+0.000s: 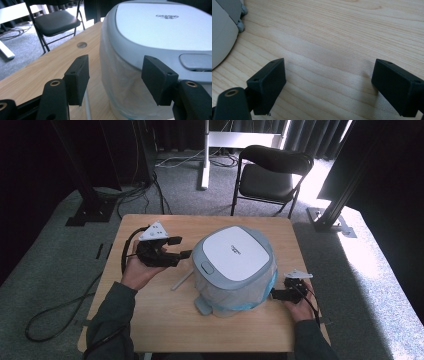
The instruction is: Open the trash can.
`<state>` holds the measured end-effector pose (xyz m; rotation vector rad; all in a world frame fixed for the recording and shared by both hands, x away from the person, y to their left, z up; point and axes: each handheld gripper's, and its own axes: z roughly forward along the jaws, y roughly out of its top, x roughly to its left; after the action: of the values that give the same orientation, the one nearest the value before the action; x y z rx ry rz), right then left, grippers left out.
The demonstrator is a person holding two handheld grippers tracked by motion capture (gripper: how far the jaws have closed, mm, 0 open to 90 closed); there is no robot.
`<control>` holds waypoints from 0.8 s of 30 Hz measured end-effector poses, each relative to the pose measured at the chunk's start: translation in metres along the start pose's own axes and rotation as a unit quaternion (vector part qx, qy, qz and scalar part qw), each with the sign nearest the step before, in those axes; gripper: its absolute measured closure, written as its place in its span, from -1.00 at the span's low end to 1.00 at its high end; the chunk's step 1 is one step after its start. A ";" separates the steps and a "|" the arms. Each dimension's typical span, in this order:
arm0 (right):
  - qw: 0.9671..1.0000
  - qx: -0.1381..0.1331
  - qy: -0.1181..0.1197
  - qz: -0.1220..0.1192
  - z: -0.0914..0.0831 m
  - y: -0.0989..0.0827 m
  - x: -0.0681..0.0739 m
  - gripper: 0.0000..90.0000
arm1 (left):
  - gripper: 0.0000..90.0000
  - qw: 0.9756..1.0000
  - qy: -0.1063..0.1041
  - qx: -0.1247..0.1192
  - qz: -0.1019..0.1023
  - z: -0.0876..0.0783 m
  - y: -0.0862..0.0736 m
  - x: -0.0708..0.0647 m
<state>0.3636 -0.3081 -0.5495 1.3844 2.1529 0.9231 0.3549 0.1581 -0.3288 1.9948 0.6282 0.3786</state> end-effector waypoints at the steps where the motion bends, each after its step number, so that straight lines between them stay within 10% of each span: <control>1: 1.000 0.000 0.000 0.000 0.000 0.000 0.000 -0.75 | -0.13 1.000 -0.004 -0.002 0.000 0.000 0.001 -0.002; 24: 1.000 0.000 0.000 0.000 0.000 0.000 0.000 -0.75 | -0.34 0.998 -0.055 -0.017 0.005 0.014 0.010 -0.025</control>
<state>0.3636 -0.3081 -0.5495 1.3849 2.1526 0.9237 0.3446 0.1301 -0.3265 1.9728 0.5385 0.2813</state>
